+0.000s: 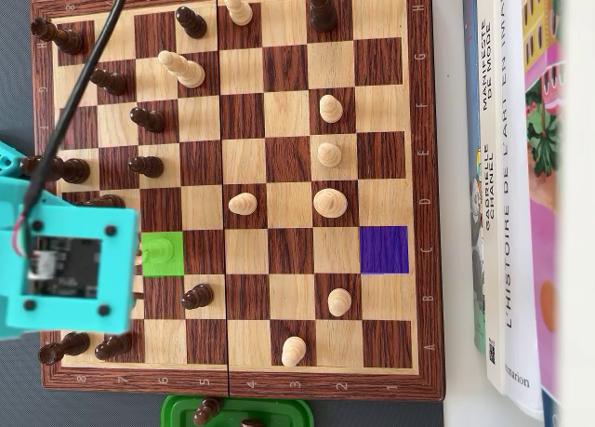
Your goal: Play chess
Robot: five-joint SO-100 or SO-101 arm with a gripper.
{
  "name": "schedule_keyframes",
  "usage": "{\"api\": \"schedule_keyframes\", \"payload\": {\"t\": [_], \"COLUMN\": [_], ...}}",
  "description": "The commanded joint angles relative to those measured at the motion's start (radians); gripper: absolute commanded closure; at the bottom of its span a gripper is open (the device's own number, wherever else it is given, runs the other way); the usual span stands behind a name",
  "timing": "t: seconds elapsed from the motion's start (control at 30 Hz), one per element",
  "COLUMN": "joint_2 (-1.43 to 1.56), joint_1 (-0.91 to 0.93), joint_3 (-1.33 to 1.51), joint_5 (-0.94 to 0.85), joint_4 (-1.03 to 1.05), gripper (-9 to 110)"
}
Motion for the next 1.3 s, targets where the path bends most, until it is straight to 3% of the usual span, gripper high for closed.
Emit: {"api": "schedule_keyframes", "payload": {"t": [0.0, 0.57, 1.27], "joint_2": [0.054, 0.318, 0.698], "joint_1": [0.002, -0.057, -0.209], "joint_3": [-0.044, 0.041, 0.445], "joint_5": [0.003, 0.005, 0.005], "joint_4": [-0.008, -0.025, -0.486], "gripper": [87, 87, 87]}}
